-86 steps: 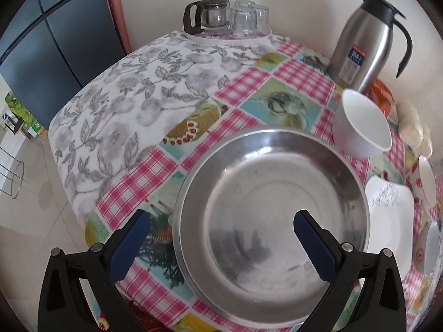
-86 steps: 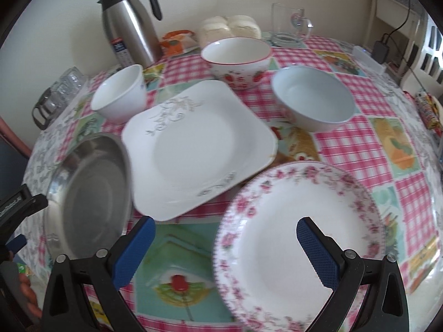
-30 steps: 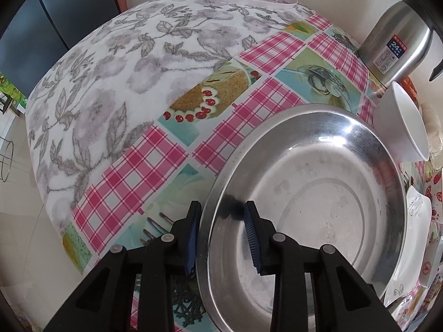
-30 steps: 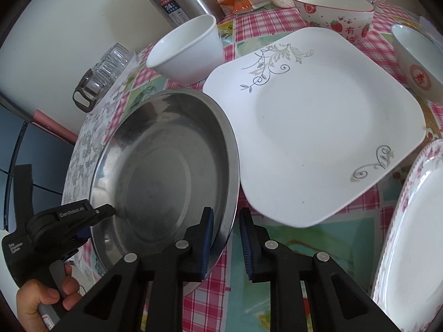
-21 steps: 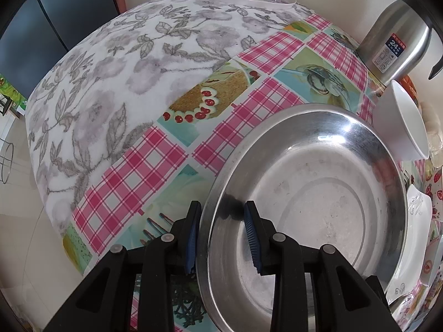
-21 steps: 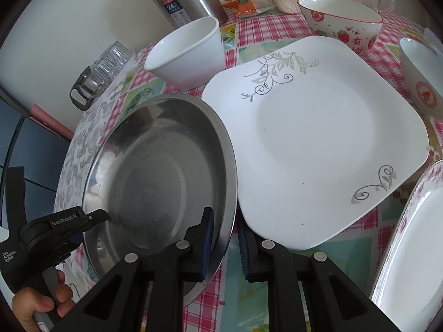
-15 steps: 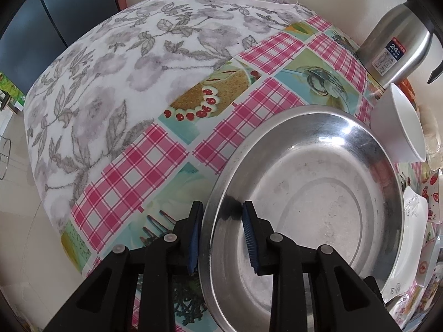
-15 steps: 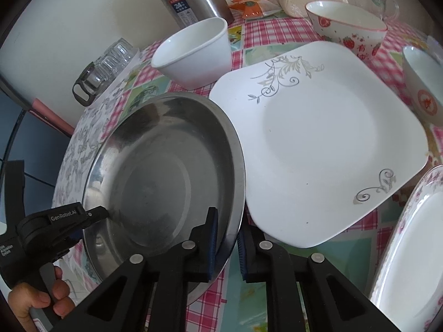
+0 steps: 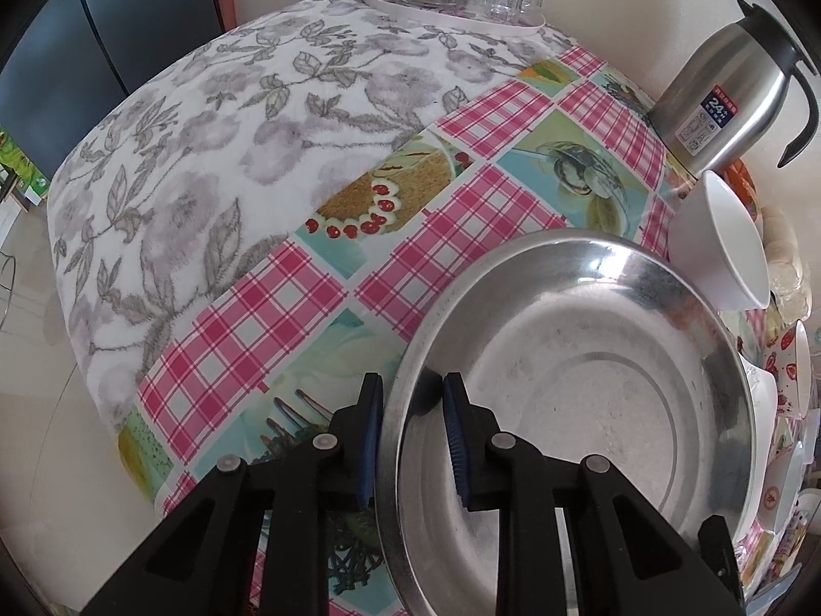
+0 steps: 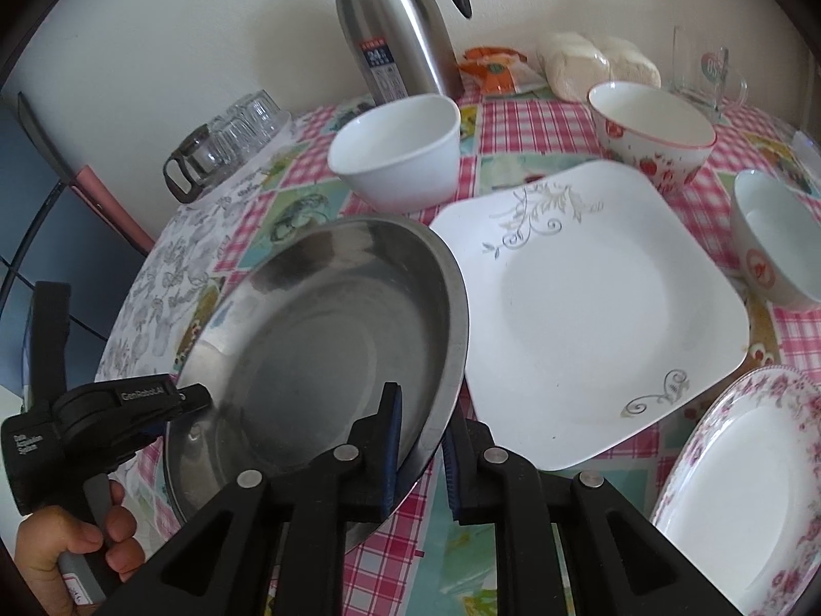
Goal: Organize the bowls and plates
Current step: 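Lift the steel basin and set it down beside the white square bowl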
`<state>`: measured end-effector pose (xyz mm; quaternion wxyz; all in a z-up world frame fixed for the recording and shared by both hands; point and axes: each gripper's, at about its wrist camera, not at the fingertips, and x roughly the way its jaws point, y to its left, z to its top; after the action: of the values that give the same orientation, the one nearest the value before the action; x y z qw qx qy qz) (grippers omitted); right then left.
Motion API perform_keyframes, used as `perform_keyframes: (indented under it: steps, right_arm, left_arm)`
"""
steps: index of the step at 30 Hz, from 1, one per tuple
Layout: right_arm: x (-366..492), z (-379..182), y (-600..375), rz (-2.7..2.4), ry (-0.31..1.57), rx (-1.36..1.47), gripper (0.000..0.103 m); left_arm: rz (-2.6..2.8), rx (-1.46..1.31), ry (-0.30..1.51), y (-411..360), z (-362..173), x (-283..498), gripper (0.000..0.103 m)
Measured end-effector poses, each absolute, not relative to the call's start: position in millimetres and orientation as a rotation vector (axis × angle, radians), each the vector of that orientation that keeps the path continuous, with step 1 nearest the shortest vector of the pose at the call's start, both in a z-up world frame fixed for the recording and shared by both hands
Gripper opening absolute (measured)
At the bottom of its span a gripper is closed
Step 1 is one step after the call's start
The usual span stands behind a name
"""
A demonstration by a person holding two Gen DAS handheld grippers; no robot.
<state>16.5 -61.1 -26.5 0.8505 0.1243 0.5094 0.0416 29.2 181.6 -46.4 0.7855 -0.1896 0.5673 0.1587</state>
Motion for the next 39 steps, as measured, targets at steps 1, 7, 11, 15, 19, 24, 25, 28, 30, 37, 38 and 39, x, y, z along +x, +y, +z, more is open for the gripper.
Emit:
perform_keyframes:
  steps: [1,7,11,15,19,24,25,28,30,37,38,39]
  right_arm:
    - [16,-24,-61,0.091,1.065,0.265,0.016]
    - [12,-13,-62,0.093,1.036,0.252,0.016]
    - [10,-7,-65,0.096,1.017,0.261,0.016]
    - [7,4,-69,0.102,0.989,0.28,0.016]
    - [2,15,-78,0.099,0.954,0.301,0.016]
    - [-3,25,-92,0.079,0.918,0.316,0.016]
    - [-3,26,-94,0.076,0.915,0.317,0.016]
    - [-3,29,-102,0.063,0.908,0.322,0.017]
    - [-3,31,-108,0.054,0.905,0.323,0.018]
    - [-6,32,-135,0.012,0.902,0.342,0.019]
    - [-6,32,-139,0.005,0.903,0.351,0.019]
    - [-7,31,-144,-0.001,0.905,0.36,0.019]
  left_arm:
    - [0.341,-0.412,1.22,178,-44,28,0.024]
    - [0.337,-0.404,1.191,175,-36,23,0.023]
    - [0.332,-0.4,1.16,171,-26,24,0.023]
    - [0.317,-0.383,1.101,165,-9,22,0.023]
    - [0.279,-0.37,1.042,153,7,22,0.023]
    - [0.243,-0.357,1.014,139,15,23,0.023]
    - [0.236,-0.352,1.012,135,17,23,0.023]
    - [0.218,-0.345,1.012,125,18,23,0.023]
    - [0.204,-0.341,1.013,118,18,23,0.023]
    - [0.156,-0.316,1.016,90,21,25,0.023]
    - [0.146,-0.311,1.018,85,21,25,0.023]
    - [0.138,-0.306,1.02,80,21,26,0.023]
